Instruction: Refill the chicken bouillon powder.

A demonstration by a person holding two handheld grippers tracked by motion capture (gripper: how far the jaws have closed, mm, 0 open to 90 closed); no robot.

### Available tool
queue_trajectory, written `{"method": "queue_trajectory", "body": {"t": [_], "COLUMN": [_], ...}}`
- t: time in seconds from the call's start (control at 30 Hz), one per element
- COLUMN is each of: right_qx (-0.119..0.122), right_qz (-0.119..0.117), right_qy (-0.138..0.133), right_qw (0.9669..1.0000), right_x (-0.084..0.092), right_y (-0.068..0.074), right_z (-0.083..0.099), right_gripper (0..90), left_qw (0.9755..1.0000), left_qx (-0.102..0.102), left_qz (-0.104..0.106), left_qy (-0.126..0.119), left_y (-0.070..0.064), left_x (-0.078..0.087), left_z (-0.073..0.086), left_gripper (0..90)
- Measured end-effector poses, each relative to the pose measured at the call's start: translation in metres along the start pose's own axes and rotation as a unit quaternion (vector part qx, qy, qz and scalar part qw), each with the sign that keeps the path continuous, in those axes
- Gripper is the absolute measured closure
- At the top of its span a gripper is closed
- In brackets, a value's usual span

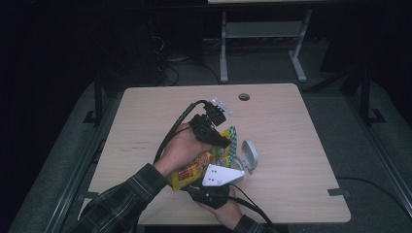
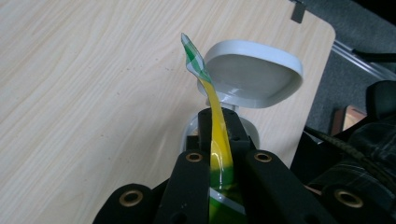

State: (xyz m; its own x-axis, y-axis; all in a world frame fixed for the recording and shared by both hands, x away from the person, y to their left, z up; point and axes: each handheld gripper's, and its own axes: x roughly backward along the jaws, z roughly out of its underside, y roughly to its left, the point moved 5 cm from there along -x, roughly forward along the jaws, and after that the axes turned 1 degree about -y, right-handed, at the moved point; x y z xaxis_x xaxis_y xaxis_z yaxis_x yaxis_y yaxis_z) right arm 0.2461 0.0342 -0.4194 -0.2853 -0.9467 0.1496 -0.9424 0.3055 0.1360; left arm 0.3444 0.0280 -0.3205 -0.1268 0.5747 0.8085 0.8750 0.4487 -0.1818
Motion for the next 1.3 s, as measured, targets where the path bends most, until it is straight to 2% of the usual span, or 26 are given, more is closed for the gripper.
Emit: {"method": "queue_trajectory", "body": {"t": [0.27,0.47,0.7,0.9,1.0,1.1,1.17,1.3], "right_qx": [-0.003,-0.003,-0.006,-0.009,-0.005,-0.004,-0.005,-0.008], "right_qz": [0.001,0.002,0.006,0.006,0.007,0.009,0.012,0.016], "right_qy": [0.01,0.013,0.019,0.025,0.026,0.028,0.031,0.036], "right_qw": [0.9999,0.9999,0.9998,0.9996,0.9996,0.9995,0.9994,0.9992], "right_x": [-0.002,-0.003,-0.005,-0.007,-0.008,-0.008,-0.008,-0.007], "right_y": [-0.001,-0.002,-0.005,-0.006,-0.006,-0.006,-0.007,-0.008], "right_z": [0.004,0.006,0.008,0.011,0.012,0.012,0.013,0.014], "right_gripper": [90.0,90.0,90.0,90.0,90.0,90.0,90.0,90.0], "left_qw": [0.9998,0.9997,0.9988,0.9968,0.9963,0.9948,0.9945,0.9919], "left_qx": [0.006,0.001,0.006,0.014,0.006,0.011,0.01,0.017], "left_qz": [0.011,0.016,0.03,0.041,0.043,0.049,0.053,0.06], "left_qy": [-0.012,-0.016,-0.038,-0.068,-0.075,-0.089,-0.09,-0.111], "left_y": [-0.001,-0.002,0.001,-0.001,0.001,0.002,0.004,0.007], "left_x": [0.006,0.011,0.025,0.042,0.049,0.055,0.058,0.065], "left_z": [0.005,0.007,0.015,0.025,0.032,0.038,0.043,0.05], "left_gripper": [89.9,90.0,90.0,90.0,90.0,90.0,90.0,90.0]}}
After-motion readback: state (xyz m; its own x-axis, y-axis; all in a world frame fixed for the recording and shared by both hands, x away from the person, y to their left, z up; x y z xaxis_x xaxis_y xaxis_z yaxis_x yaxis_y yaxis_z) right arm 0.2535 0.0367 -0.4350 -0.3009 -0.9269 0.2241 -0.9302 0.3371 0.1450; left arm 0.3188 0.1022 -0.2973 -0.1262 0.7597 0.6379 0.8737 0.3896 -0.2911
